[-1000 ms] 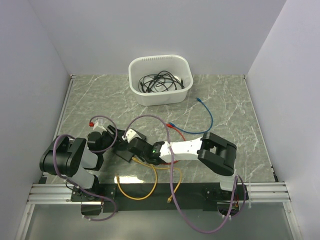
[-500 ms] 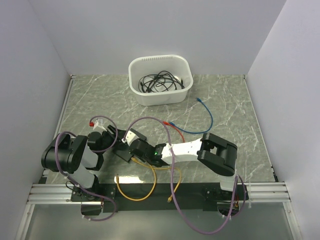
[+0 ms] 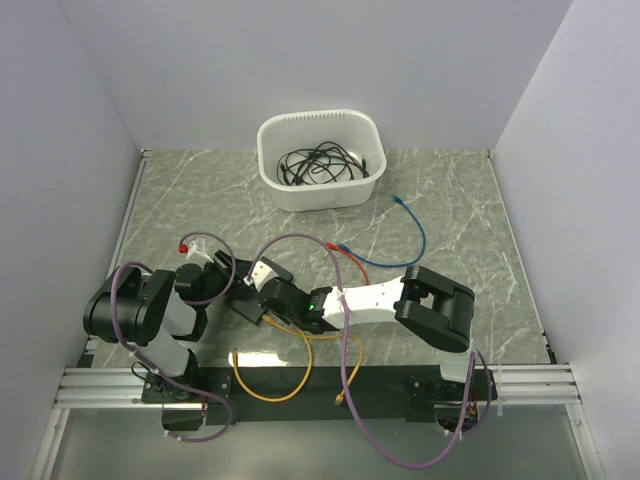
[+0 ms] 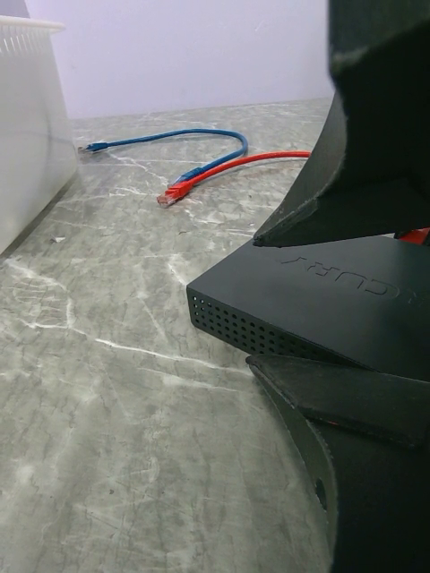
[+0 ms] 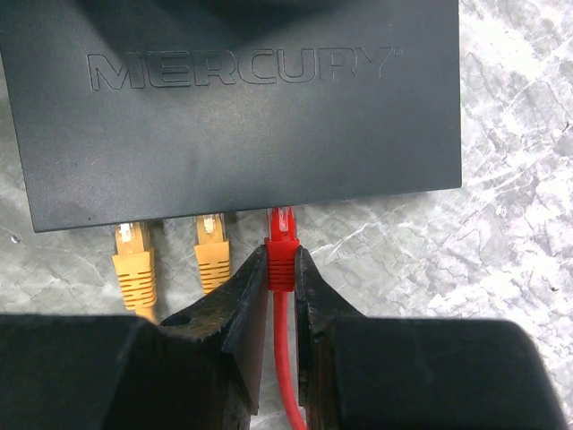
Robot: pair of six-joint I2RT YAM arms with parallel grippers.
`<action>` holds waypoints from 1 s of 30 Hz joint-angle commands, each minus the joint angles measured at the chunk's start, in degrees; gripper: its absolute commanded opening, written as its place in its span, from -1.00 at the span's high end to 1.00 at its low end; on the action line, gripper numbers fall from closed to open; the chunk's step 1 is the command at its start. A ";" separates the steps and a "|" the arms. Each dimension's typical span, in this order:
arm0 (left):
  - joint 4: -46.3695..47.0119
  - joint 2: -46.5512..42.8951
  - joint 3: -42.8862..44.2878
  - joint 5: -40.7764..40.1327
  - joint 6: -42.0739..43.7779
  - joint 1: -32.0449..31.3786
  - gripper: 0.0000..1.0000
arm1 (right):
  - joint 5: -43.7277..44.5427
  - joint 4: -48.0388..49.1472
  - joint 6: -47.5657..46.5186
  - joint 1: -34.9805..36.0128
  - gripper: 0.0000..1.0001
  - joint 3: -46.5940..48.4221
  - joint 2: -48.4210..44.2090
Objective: Insert the plug into the switch port
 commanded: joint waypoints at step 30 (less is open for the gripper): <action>-1.26 -1.46 -5.70 -4.62 -3.33 -17.42 -0.07 | 2.89 13.35 14.05 -0.32 1.00 -7.63 -9.32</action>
